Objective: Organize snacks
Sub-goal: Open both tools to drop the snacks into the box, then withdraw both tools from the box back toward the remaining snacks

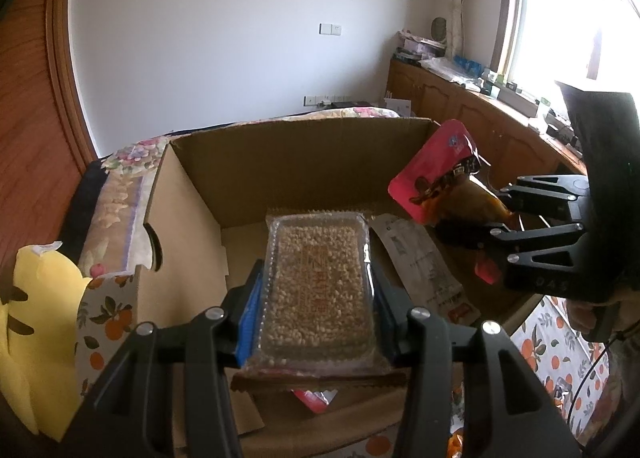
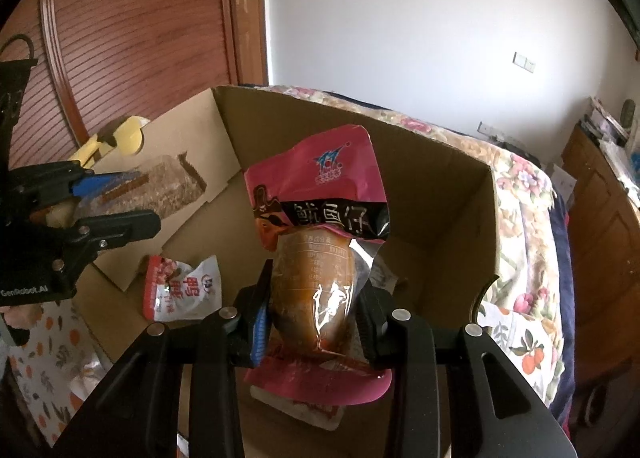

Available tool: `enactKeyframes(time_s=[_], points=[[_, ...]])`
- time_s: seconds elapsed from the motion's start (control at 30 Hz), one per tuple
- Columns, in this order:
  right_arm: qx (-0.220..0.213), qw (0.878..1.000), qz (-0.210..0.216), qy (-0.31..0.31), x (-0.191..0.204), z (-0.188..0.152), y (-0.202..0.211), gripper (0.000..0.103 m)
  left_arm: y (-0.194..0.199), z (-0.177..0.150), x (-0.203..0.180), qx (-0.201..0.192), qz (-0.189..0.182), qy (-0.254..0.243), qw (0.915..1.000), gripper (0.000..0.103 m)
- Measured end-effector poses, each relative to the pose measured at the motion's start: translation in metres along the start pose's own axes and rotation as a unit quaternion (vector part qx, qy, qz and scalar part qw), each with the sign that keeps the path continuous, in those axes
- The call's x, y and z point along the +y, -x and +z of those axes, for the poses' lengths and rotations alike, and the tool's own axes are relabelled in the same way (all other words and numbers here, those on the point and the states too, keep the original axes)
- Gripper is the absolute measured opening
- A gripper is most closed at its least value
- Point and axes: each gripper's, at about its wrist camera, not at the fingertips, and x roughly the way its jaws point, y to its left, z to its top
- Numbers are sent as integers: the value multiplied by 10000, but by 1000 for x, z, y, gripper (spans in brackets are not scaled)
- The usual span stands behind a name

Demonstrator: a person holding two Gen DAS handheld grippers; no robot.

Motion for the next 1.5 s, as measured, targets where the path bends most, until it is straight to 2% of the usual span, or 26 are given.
enactKeyframes(time_s=[0.1,0.23,0.4,0.57,0.83,1.0,1.13,1.27,1.5], points=[[52,10000,-28,17,0,-1,0,41,-1,-3,-2,58,39,-30,10000,50],[8,9998,-176,-9,0,-1,6,62,5,-7,-1,42,20,100,9999,50],[-133,9998,-164,-59,0,-7,26,62,31,-10,-9,-113,-20,60,9999,51],[-441,9988,-139,-163,7,-28,72,62,65,-21,-19,-302,-126,6,9995,53],[-544,9971,-72,-533,17,-98,126,66,100,-74,-38,-366,-272,-159,9988,54],[-424,9957,-156,-807,17,-142,140,68,104,-109,-51,-283,-298,-335,9986,54],[-323,9952,-282,-885,22,-177,146,68,104,-130,-56,-315,-124,-281,9990,54],[-234,9941,-271,-1021,29,-206,147,68,104,-144,-58,-382,-257,-326,9984,54],[-95,9920,-278,-1226,41,-249,145,72,90,-156,-56,94,-437,-708,9965,55]])
